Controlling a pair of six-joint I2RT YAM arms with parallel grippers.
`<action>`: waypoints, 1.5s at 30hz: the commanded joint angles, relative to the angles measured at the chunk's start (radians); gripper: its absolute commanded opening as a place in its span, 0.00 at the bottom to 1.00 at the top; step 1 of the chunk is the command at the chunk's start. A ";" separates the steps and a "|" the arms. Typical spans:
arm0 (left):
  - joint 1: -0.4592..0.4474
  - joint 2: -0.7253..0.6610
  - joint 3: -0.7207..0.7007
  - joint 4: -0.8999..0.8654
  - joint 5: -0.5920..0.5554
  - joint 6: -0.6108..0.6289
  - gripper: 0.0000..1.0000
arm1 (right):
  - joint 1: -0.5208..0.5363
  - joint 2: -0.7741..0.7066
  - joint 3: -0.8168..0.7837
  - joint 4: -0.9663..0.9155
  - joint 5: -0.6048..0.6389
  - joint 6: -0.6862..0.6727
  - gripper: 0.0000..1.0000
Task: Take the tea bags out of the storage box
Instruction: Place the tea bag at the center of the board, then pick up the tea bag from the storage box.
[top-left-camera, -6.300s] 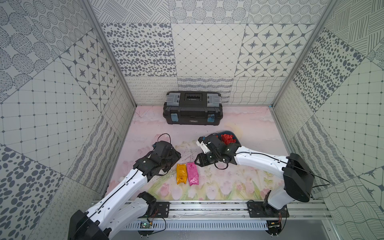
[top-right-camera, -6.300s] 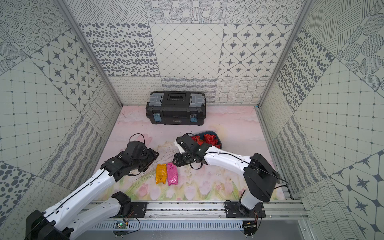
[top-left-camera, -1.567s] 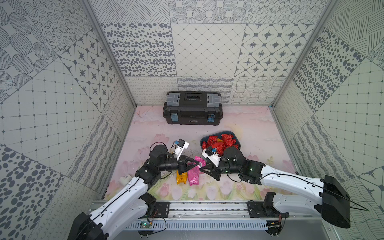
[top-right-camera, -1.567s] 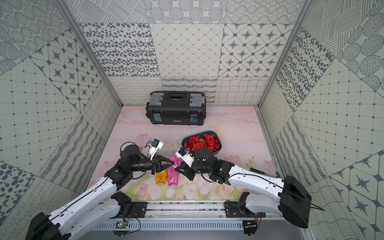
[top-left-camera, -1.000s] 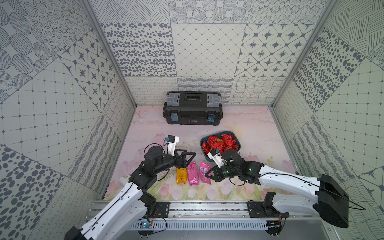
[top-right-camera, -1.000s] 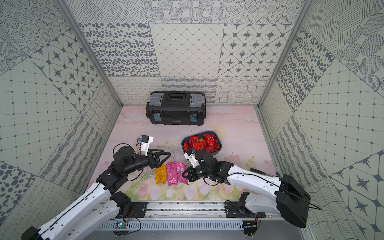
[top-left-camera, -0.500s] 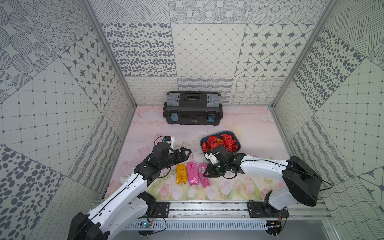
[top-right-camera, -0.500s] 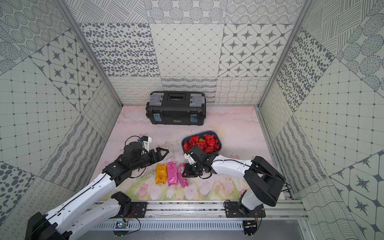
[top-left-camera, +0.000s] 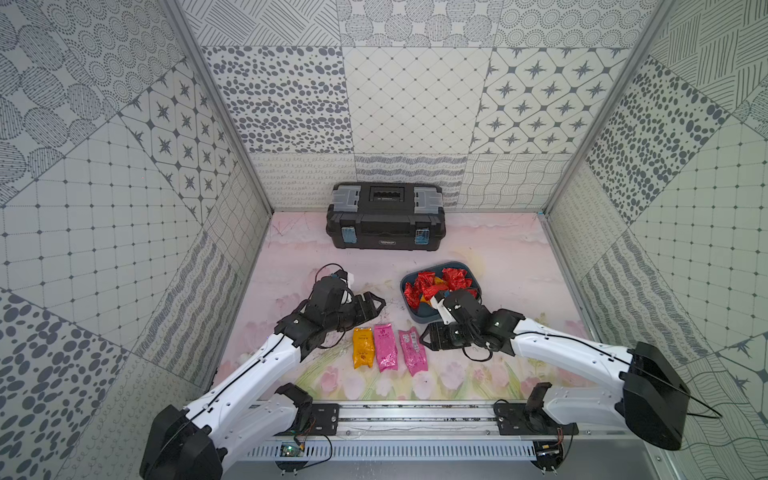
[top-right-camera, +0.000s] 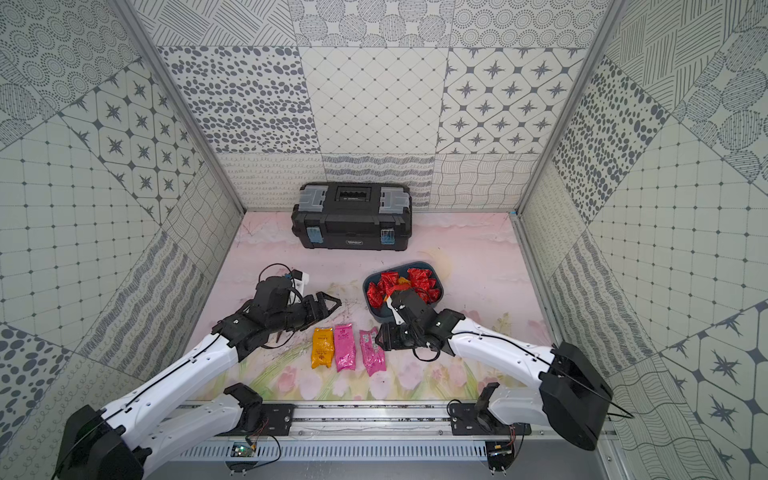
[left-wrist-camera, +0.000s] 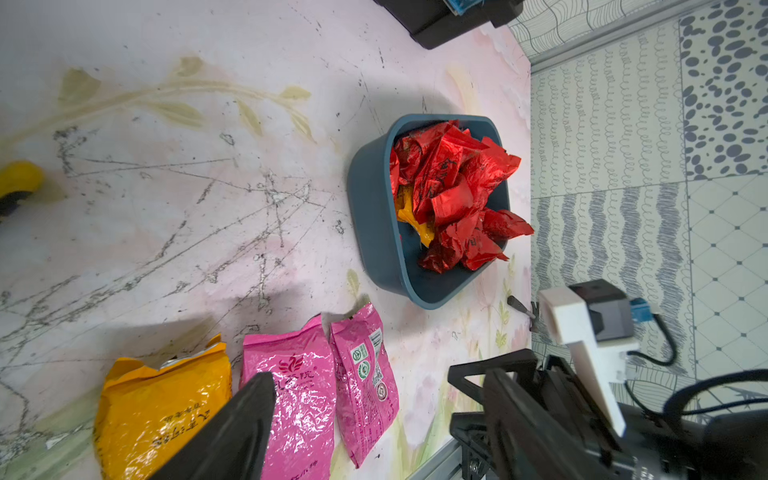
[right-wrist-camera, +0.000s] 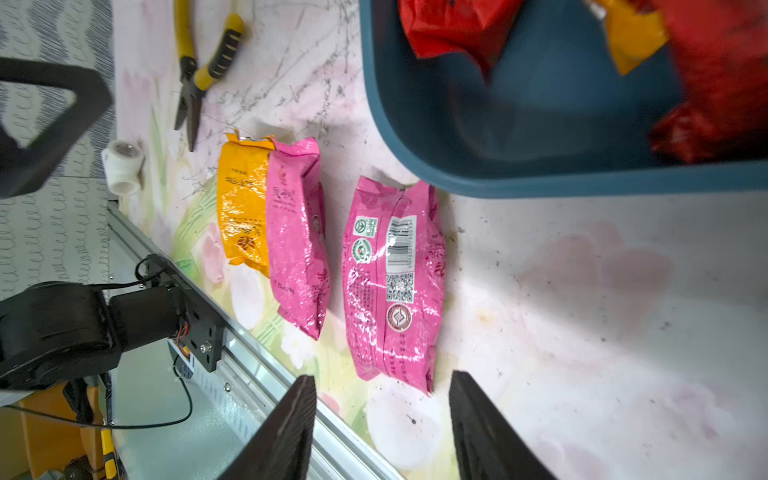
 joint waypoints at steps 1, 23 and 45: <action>-0.039 0.038 0.062 0.004 0.047 0.082 0.80 | -0.064 -0.104 -0.016 -0.063 0.081 -0.023 0.56; -0.348 0.647 0.539 -0.093 -0.099 0.001 0.70 | -0.392 -0.229 0.108 -0.337 0.210 -0.061 0.55; -0.363 0.926 0.630 0.071 -0.178 -0.286 0.41 | -0.394 -0.264 0.095 -0.340 0.178 -0.048 0.55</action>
